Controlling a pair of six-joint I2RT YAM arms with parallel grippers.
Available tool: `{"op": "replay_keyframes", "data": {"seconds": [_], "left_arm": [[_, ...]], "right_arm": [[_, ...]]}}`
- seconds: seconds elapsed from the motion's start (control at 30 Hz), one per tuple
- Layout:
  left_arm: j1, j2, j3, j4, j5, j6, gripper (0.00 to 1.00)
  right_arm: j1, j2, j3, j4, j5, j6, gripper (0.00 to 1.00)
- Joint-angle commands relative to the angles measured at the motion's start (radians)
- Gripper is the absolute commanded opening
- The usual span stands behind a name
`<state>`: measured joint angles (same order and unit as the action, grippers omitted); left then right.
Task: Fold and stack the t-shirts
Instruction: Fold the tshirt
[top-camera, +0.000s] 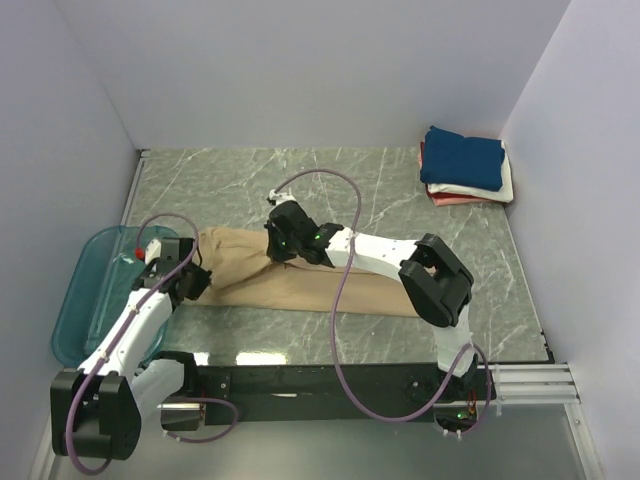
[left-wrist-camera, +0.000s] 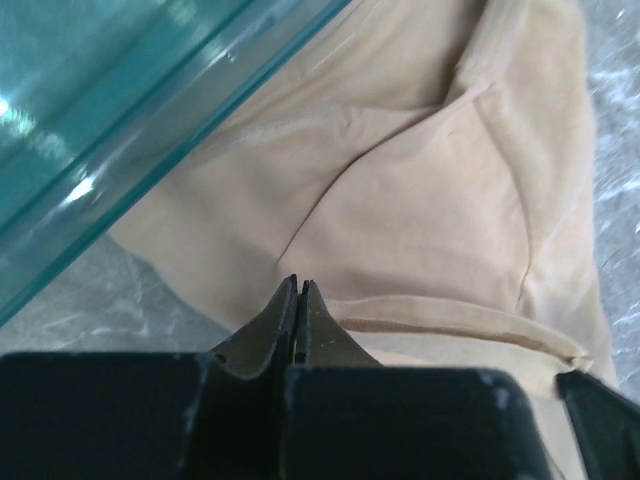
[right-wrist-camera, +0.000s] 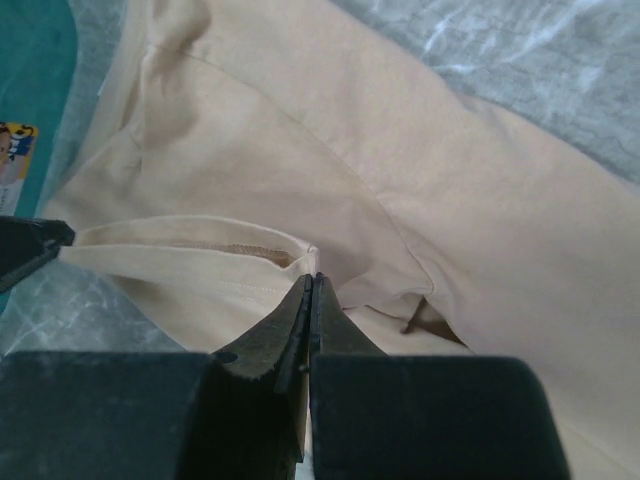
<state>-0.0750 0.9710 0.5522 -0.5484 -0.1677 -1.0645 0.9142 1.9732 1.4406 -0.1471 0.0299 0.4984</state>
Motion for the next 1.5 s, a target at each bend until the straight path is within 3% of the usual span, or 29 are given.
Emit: {"op": "replay_keyframes", "data": {"seconds": [0.0,0.37,0.63,0.8,0.97,1.1,1.23,1.47], "left_arm": [[0.004,0.037,0.067,-0.005,-0.049,0.041,0.0],[0.004,0.15,0.13,0.027,-0.032,0.144,0.0],[0.004,0.161,0.089,0.08,0.031,0.198,0.01],[0.004,0.123,0.074,0.085,0.051,0.207,0.11],[0.004,0.077,0.103,0.024,0.019,0.206,0.19],[0.004,0.003,0.117,-0.027,-0.023,0.167,0.36],[0.004,-0.023,0.141,-0.019,0.02,0.176,0.38],[-0.035,0.061,0.167,0.079,0.091,0.144,0.34]], "right_arm": [[-0.012,-0.06,-0.042,0.05,0.039,0.052,0.0],[-0.012,-0.134,-0.189,0.095,0.018,0.109,0.0],[-0.012,-0.148,-0.278,0.145,-0.001,0.152,0.0],[-0.012,-0.142,-0.298,0.144,-0.024,0.154,0.0],[-0.012,-0.154,-0.309,0.144,-0.027,0.143,0.12],[-0.012,-0.162,-0.315,0.146,-0.025,0.132,0.2],[-0.011,-0.181,-0.325,0.141,-0.027,0.124,0.31],[-0.021,-0.221,-0.295,0.06,0.059,0.095,0.32]]}}
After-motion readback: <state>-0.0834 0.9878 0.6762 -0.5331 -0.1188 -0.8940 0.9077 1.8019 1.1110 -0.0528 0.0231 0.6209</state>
